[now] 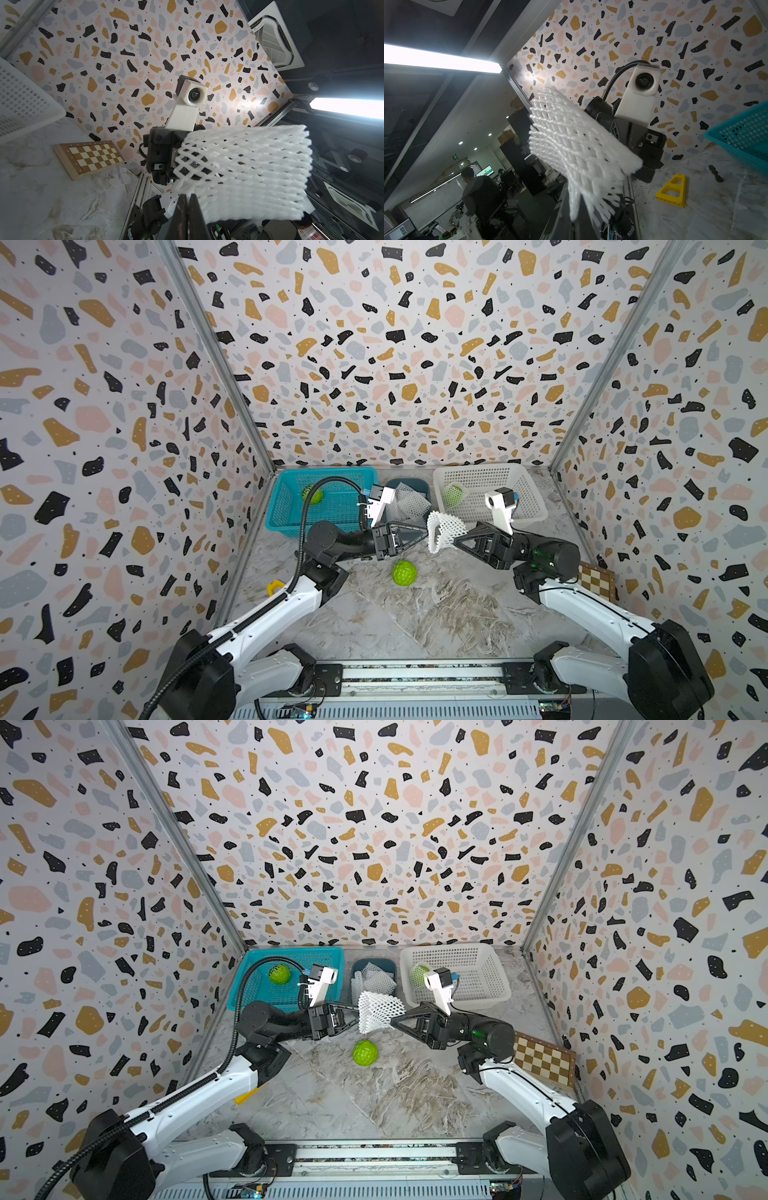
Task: Sleeve custard apples in foam nets
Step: Open the foam net, then put on the foam net on the custard apple.
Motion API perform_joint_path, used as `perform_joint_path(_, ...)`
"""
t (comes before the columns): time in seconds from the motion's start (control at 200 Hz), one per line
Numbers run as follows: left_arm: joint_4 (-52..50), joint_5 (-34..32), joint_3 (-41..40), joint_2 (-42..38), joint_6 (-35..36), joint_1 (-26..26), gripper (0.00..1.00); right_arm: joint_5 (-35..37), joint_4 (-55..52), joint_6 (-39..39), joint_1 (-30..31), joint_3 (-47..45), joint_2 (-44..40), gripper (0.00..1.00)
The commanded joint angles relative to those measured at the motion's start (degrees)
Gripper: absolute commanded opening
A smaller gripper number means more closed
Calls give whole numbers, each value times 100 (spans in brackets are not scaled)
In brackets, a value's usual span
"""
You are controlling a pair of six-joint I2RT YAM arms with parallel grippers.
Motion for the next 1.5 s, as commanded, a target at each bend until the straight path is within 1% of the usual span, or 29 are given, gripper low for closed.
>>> perform_joint_path(0.0,-320,-332,-100,-244,313,81,0,59,-444,-379,-27,43,-95,0)
perform_joint_path(0.15,-699,-657,-237,-382,358,237,0,102,-733,-505,-56,-47,-37,0)
perform_joint_path(0.165,-730,-688,-264,-391,346,258,0,109,-903,-523,-67,-62,-38,0)
perform_joint_path(0.31,-866,-988,-513,-475,211,461,0,174,-1069,-551,-134,-172,32,0)
perform_joint_path(0.461,-987,-995,-565,-414,202,473,0,213,-1398,-730,-143,-232,134,0)
perform_joint_path(0.906,-1435,-1218,-736,-414,393,574,0,257,-1485,-913,-312,-487,442,0)
perform_joint_path(1.492,-1870,-1528,-1095,-174,684,691,0,359,-1729,-1509,-336,-735,1101,0)
